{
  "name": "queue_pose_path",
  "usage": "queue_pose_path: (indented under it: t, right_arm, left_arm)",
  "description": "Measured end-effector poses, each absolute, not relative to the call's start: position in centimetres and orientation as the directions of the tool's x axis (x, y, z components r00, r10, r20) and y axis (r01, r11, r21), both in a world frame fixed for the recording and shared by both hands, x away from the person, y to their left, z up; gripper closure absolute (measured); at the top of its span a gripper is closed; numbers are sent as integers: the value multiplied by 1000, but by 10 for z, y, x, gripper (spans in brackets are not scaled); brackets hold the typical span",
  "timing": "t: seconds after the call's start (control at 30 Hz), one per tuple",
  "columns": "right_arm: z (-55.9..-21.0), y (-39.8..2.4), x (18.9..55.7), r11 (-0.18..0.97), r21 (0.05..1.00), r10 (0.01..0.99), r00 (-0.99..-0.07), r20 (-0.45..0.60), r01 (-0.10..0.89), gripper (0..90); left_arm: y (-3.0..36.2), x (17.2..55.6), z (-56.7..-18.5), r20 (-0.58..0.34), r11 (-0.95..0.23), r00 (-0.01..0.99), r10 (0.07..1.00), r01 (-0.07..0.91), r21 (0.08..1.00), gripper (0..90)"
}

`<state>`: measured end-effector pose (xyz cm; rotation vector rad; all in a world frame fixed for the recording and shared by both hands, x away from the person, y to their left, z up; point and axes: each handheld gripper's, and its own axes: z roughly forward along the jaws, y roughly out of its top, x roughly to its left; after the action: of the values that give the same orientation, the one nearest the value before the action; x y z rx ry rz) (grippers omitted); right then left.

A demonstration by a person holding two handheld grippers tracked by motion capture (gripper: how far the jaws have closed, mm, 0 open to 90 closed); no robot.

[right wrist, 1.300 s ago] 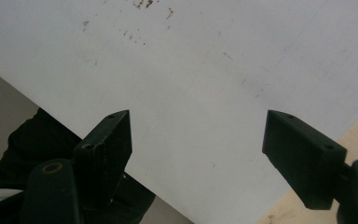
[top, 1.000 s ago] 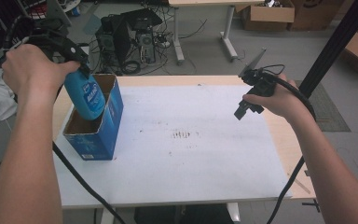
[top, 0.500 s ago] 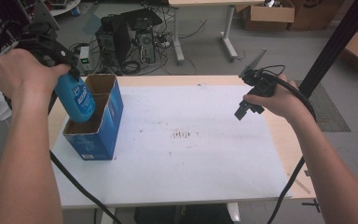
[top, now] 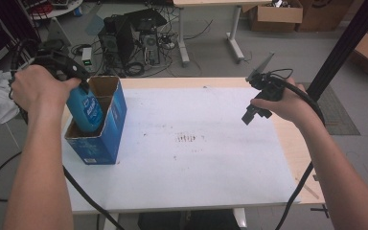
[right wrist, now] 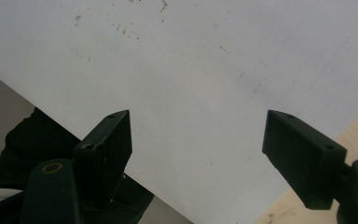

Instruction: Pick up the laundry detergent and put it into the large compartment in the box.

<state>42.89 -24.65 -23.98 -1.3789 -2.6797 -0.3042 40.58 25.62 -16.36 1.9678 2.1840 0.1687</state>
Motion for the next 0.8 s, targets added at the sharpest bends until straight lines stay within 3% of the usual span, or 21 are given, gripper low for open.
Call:
queue_pose_path:
  t: [0.8]
  right_arm:
    - [-246,-242,432,571,112,792,-582,187,813,242]
  left_arm:
    - [262,419,-255,-85,104,-95,992,989,108,376]
